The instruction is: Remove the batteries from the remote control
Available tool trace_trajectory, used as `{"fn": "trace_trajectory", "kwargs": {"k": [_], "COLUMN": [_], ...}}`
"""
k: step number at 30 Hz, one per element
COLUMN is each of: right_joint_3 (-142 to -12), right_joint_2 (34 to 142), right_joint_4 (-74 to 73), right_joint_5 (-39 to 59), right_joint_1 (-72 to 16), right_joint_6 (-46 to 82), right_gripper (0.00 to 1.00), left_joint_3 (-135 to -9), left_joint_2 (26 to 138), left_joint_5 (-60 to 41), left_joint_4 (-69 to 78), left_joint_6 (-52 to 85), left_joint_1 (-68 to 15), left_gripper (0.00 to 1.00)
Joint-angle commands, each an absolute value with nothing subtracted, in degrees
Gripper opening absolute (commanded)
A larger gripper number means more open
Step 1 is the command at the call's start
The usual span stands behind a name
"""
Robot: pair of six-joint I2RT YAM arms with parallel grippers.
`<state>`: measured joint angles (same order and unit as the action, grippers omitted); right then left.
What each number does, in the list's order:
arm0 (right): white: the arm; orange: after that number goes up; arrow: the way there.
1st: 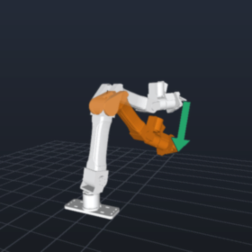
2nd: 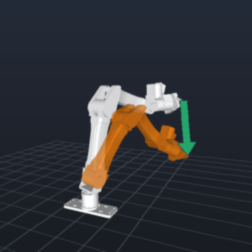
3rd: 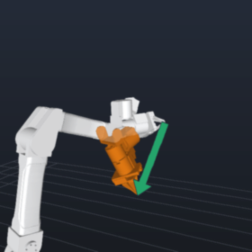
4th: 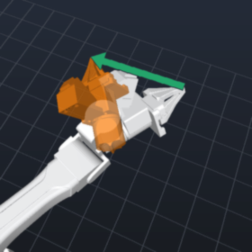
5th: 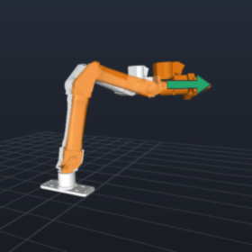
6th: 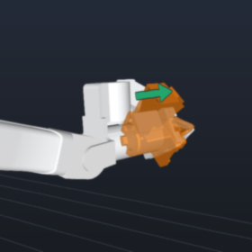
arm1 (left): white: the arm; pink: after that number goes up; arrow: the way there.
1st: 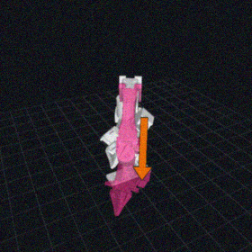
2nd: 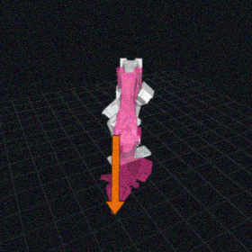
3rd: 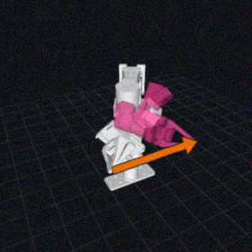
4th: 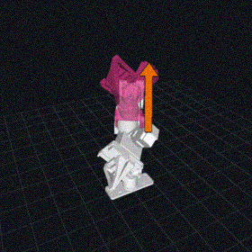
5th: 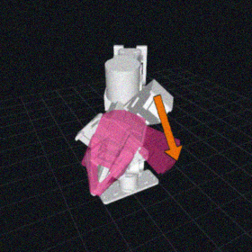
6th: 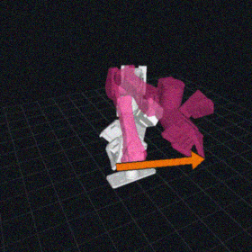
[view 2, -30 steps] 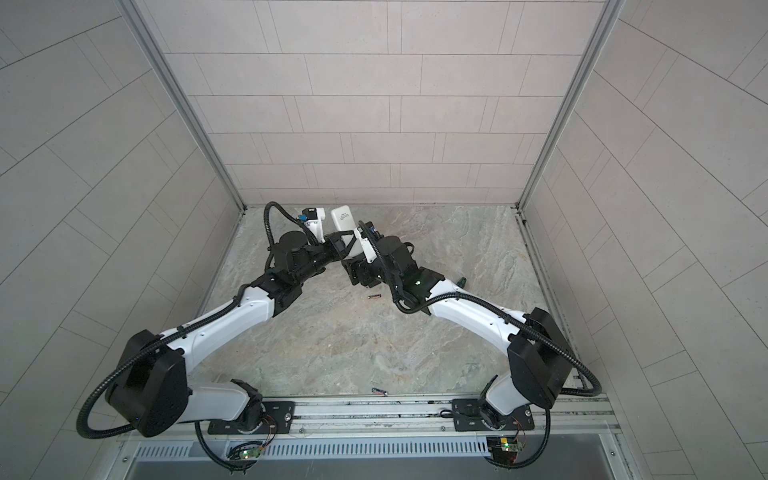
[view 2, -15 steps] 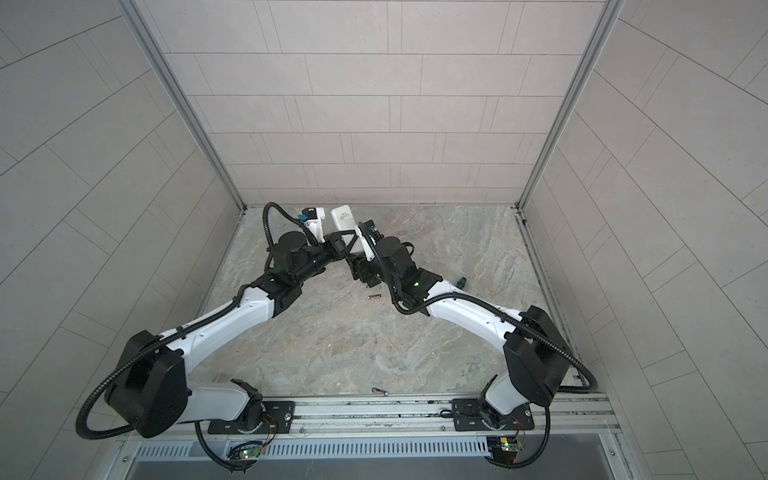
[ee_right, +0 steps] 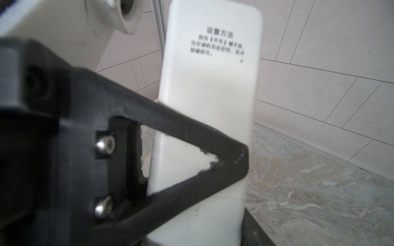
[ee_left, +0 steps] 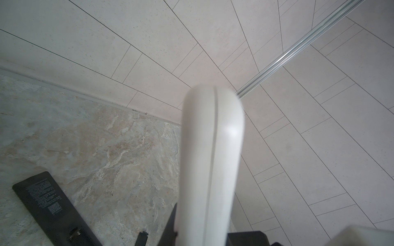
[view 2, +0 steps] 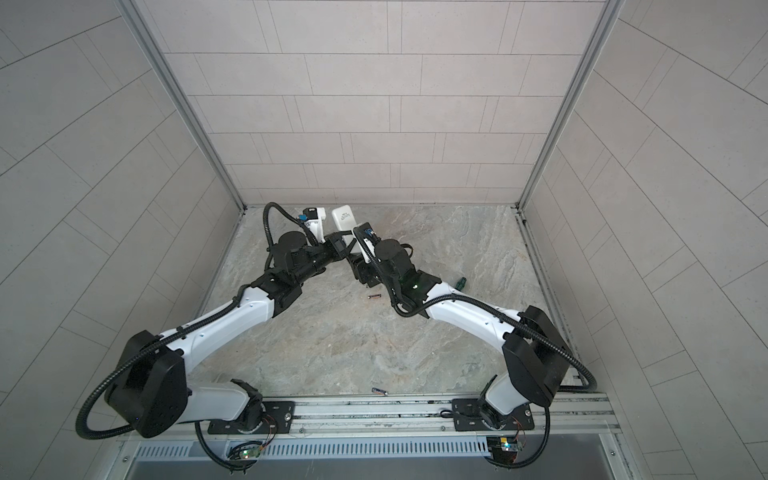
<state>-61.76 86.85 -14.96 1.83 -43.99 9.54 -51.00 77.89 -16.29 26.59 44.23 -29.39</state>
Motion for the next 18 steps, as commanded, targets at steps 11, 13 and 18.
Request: {"fn": "trace_trajectory", "kwargs": {"k": [11, 13, 18], "right_joint_3": [-60.1, -60.0, -61.1], "right_joint_2": [84.2, 84.2, 84.7], "right_joint_4": [-12.8, -12.3, -10.1], "right_joint_5": [2.8, 3.3, 4.9], "right_joint_1": [-44.1, -44.1, -44.2], "right_joint_6": [6.4, 6.3, 5.1], "right_gripper": [0.48, 0.48, 0.48], "left_joint_3": [-55.5, -56.3, -57.4], "left_joint_2": [77.8, 78.1, 79.4], "left_joint_5": [-18.3, -18.5, -20.2], "left_joint_4": [26.4, 25.3, 25.3], "left_joint_6": [41.8, 40.1, 39.8], "left_joint_1": [-26.4, -25.9, -24.8], "left_gripper": [0.31, 0.32, 0.23]}}
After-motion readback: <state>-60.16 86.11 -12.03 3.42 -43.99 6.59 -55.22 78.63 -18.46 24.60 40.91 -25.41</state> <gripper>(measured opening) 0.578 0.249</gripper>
